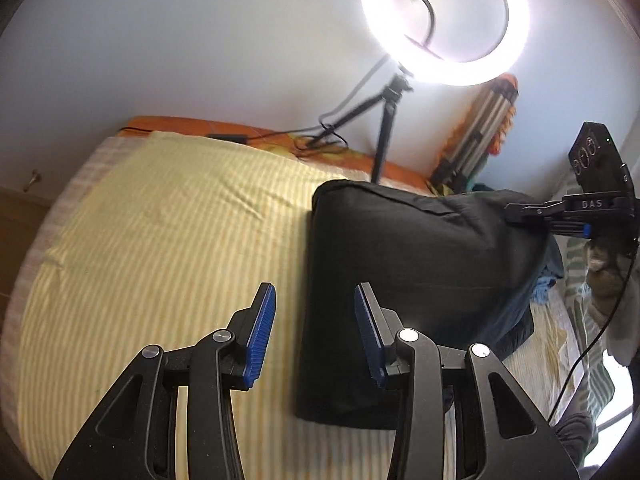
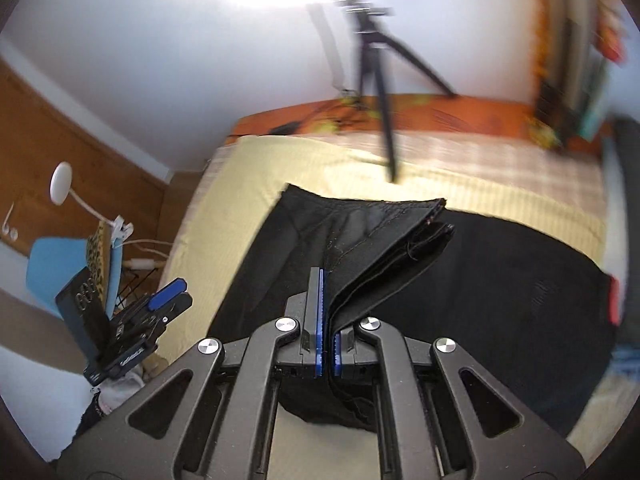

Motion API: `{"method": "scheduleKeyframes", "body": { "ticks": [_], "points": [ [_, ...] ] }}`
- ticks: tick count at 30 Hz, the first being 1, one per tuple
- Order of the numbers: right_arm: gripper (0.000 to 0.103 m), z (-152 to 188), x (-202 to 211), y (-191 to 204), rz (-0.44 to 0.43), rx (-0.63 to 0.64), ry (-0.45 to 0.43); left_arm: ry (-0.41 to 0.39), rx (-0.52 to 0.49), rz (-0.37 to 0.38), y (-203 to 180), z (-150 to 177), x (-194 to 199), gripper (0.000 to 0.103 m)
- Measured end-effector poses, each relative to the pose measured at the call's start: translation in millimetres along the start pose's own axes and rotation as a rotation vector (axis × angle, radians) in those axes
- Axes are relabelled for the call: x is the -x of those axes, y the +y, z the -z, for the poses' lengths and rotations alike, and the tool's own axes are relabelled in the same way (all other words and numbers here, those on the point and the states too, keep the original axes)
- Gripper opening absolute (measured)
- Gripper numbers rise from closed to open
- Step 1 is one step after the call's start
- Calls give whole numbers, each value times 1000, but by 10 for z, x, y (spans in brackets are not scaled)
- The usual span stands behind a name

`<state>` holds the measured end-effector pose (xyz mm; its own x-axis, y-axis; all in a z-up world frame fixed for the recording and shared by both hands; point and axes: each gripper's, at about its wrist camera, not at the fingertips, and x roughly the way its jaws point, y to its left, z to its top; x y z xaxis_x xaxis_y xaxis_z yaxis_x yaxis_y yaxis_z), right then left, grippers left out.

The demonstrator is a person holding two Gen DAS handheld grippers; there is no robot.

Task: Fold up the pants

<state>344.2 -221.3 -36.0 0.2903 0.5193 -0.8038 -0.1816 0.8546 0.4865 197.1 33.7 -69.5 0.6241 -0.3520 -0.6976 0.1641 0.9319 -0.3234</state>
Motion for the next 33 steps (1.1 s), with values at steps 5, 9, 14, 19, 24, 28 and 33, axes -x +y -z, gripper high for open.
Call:
{"method": "scheduleKeyframes", "body": {
  "ticks": [5,9,14,19,24,28,33],
  "points": [
    [4,170,307,-616,76,-82,-14,33,-41,46,-355,43,-247,39],
    [4,316,292,-1023,106,-134,3,98,-87,56,-532,133,-560,39],
    [5,389,69,-1302,60,-184,14,196,-166,15,-659,340,-879,39],
    [21,427,22,-1441,-27,-182,13,208,-157,12,-614,364,-890,39],
    [54,652,170,-1641,-173,-191,-29,205,-130,22,-578,335,-935,39],
    [54,869,251,-1602,-237,-124,-28,202,-127,22,-569,327,-957,39],
    [54,1024,159,-1421,-135,19,-13,195,-127,13,-590,300,-973,39]
  ]
}}
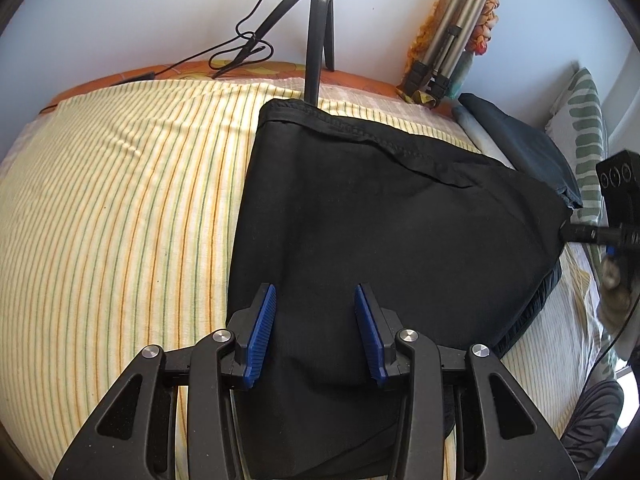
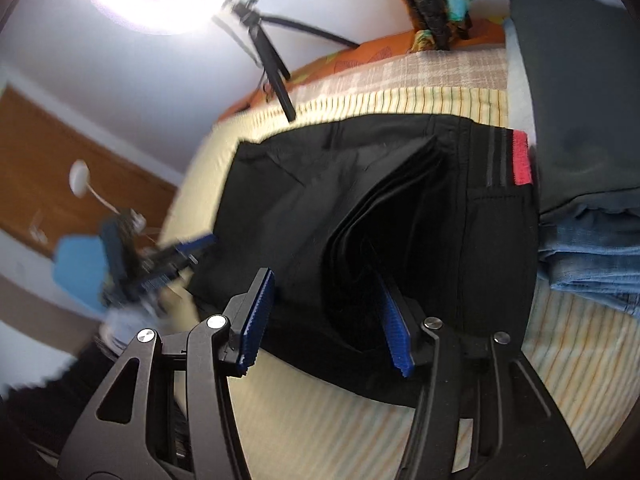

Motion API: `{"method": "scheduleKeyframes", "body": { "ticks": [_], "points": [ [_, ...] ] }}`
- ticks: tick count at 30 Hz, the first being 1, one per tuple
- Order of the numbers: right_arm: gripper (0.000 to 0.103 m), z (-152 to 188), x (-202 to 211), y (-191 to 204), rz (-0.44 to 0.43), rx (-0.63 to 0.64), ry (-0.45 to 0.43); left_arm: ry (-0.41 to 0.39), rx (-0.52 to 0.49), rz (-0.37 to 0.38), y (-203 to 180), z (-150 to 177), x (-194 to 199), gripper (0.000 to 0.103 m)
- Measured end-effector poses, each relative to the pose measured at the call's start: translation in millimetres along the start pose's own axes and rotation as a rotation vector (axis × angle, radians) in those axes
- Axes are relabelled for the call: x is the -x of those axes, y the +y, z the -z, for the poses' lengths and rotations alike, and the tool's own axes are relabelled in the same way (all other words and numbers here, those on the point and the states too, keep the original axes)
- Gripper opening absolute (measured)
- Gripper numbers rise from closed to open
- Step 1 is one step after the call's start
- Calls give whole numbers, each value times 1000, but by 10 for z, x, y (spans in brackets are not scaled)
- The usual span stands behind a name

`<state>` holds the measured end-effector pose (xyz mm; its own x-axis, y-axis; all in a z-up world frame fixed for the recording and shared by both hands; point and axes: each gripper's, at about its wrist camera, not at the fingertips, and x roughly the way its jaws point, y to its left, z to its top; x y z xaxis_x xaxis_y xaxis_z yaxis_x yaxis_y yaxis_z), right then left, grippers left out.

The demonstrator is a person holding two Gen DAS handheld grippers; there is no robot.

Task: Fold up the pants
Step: 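Smooth the folded trousers flat with both open tools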

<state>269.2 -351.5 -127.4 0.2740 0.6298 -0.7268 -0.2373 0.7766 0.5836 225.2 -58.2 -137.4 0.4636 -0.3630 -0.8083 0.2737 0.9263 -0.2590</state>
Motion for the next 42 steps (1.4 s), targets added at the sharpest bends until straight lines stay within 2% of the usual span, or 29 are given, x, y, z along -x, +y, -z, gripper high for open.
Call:
{"method": "scheduleKeyframes", "body": {
  "ticks": [3,4,6,7,8,9,11,12,14,15,17,18,20,21,23,24,25,27,32,34,35,36,40,41,42],
  "points": [
    [54,18,-37,98,-1,62,-23,0,14,4,12,-15,-12,39],
    [50,17,-55,127,-8,74,-13,-1,17,4,16,-17,-11,39],
    [19,-14,-113,204,-11,68,41,-5,20,-2,27,-20,-6,39],
    [17,-29,-98,233,-25,43,52,-4,22,-2,34,-22,-6,39],
    [13,-52,-53,254,-69,-14,52,-4,25,-2,39,-25,-8,39],
    [11,-75,23,265,-150,-84,41,-4,26,-3,43,-26,-8,39],
    [10,-122,225,297,-285,-162,-11,-4,28,-2,49,-29,-11,39],
    [10,-142,286,310,-274,-162,-24,-3,30,-1,48,-32,-13,39],
    [10,-140,333,274,-145,-148,-12,-3,29,-4,43,-31,-11,39],
    [10,-115,301,198,-107,-173,15,-2,29,-2,39,-29,-8,39],
    [13,-8,160,8,-90,-235,109,-2,28,-1,32,-25,-1,39],
    [23,35,121,-39,-79,-233,129,-2,27,-1,31,-22,5,39],
    [39,107,122,-126,-29,-215,106,-3,27,-2,32,-19,13,39],
    [40,112,142,-189,-35,-221,81,-4,29,-2,35,-18,15,39],
    [44,96,183,-328,-107,-270,37,-4,34,-2,46,-19,17,39],
    [49,66,196,-402,-136,-295,12,-4,36,0,50,-21,18,39],
    [51,35,203,-459,-137,-313,-11,-4,37,-1,52,-23,16,39],
    [51,-68,172,-525,-99,-316,-36,-5,39,-3,57,-27,12,39],
    [51,-247,-67,-621,-16,-336,-19,-34,49,-4,91,-65,105,39],
    [44,-280,-161,-592,14,-329,-22,-59,61,-12,144,-86,184,40],
    [25,-300,-191,-527,46,-300,-27,-68,66,-22,173,-96,217,40],
    [15,-319,-201,-455,66,-270,-26,-78,74,-36,212,-103,249,40],
    [8,-456,-74,-90,173,-95,-89,-94,111,-46,354,-86,329,45],
    [8,-507,-50,-22,268,-40,-102,-91,110,-51,367,-73,326,46],
    [8,-534,-50,0,324,-12,-109,-86,105,-57,367,-64,314,49]
  ]
}}
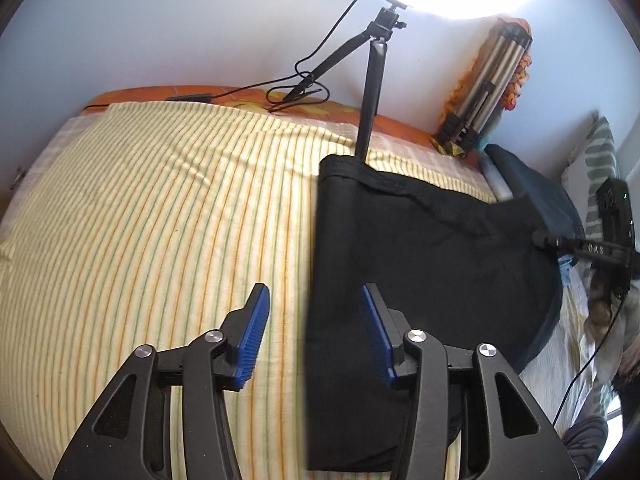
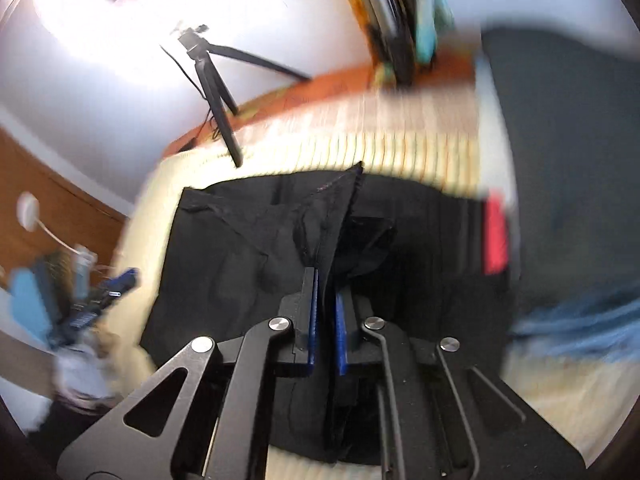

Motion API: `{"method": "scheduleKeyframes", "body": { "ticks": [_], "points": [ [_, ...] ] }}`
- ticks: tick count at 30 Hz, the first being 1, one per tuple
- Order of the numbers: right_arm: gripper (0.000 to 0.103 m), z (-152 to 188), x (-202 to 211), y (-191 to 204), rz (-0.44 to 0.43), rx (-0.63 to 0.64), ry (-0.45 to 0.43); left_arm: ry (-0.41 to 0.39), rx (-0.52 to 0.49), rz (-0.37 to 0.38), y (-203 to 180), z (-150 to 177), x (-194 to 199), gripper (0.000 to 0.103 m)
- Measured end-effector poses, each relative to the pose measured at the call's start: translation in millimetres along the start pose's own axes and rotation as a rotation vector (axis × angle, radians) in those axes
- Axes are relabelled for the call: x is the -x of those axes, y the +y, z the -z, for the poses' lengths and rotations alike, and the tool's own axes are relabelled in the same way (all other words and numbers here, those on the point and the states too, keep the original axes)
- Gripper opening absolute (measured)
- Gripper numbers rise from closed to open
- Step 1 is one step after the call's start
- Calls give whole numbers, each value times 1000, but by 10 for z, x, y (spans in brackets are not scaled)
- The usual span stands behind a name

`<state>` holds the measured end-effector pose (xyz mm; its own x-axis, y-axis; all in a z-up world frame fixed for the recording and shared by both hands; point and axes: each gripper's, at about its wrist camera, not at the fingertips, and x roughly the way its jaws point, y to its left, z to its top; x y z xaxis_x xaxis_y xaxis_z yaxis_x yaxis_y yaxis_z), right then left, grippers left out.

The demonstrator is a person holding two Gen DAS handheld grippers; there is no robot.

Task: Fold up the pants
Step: 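Smooth the folded trousers flat with both open tools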

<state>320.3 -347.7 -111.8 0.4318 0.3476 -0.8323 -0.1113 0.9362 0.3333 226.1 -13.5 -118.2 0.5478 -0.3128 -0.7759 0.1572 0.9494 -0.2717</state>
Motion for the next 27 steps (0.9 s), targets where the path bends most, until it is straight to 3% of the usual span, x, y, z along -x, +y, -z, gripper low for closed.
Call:
{"method": "scheduleKeyframes", "body": {
  "ticks": [2,4,6,10,13,15,18,22,27],
  "points": [
    [9,-33,-104,-64,17,-24,57,24,-11,-12,-12,35,-54,49],
    [20,-21,-134,-115,63,-34,113,53,-22,-19,-41,75,-111,49],
    [31,24,-29,-102,149,-13,92,60,-37,-26,-81,107,-146,49],
    [32,218,249,64,8,11,32,72,-60,-35,-127,163,-185,49],
    [32,457,240,337,-57,107,56,72,-56,-39,-134,181,-194,49],
    [32,598,26,494,-20,186,118,71,-57,-40,-153,187,-192,49],
    [29,663,-258,444,15,162,168,59,-61,-36,-196,189,-159,49],
    [29,599,-63,277,-11,53,110,27,-97,-13,-330,189,-61,49],
    [32,779,473,4,-47,-59,0,20,-244,116,-867,280,49,49]
  ]
}}
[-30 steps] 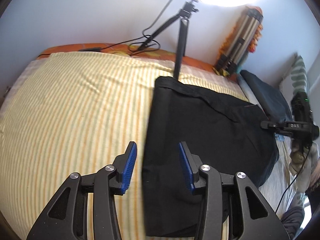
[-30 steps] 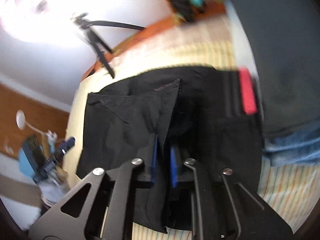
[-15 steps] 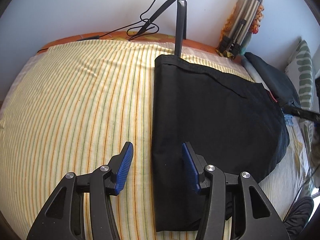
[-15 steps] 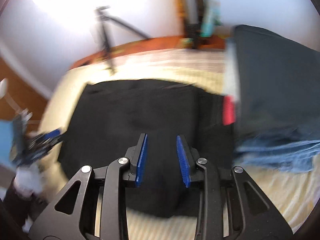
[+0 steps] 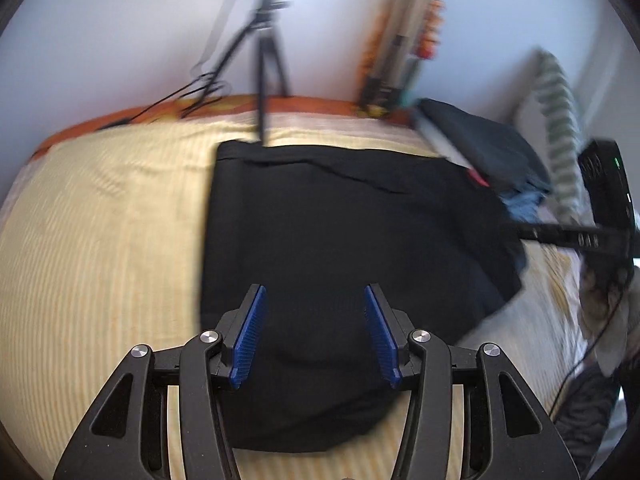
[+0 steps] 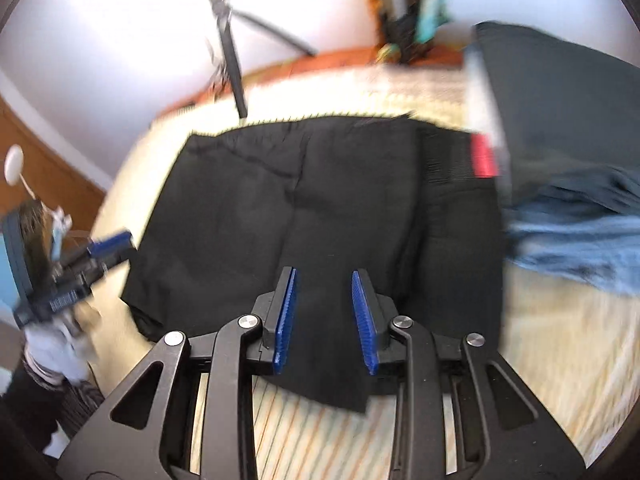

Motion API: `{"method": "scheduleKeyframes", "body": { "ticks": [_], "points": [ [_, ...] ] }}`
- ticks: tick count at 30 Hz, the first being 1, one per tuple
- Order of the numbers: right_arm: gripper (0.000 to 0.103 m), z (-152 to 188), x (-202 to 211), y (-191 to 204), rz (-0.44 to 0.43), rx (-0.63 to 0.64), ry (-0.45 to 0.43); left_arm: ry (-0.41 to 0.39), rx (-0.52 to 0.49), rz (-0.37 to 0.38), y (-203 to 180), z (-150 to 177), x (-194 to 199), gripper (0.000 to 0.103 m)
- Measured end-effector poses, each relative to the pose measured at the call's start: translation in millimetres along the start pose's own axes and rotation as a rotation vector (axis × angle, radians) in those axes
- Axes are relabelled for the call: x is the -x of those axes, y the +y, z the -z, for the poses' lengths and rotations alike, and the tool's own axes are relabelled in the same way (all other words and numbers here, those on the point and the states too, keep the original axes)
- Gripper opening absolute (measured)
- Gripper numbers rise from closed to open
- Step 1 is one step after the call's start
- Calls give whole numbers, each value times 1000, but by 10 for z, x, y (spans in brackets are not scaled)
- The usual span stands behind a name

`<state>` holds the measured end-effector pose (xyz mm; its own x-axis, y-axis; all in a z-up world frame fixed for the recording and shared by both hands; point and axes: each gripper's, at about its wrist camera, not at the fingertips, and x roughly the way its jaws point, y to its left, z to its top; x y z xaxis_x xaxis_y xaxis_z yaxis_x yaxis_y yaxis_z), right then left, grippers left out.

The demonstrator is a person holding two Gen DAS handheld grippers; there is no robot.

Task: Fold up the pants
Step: 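Smooth the folded trousers flat with both open tools, then close the right tool on the black trousers' folded edge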

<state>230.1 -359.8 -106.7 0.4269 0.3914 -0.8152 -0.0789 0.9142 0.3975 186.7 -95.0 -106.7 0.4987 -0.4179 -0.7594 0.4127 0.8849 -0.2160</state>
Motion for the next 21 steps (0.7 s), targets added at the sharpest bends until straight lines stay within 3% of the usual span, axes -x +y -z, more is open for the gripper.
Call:
{"method": "scheduleKeyframes", "body": {
  "ticks": [4,8,12,18,21],
  "points": [
    [32,193,252,-237,-20,-95,-60,21,-149,50,-528,27,-86,49],
    [32,273,276,-261,-18,-102,-64,47,-123,62,-644,33,-216,49],
    [32,282,230,-104,-29,-55,-62,35,-16,10,-364,37,-161,49],
    [32,192,60,231,-50,35,-40,-19,163,-183,377,144,108,49],
    [32,107,-47,464,-68,78,-22,7,247,-190,655,239,86,49]
  ]
}}
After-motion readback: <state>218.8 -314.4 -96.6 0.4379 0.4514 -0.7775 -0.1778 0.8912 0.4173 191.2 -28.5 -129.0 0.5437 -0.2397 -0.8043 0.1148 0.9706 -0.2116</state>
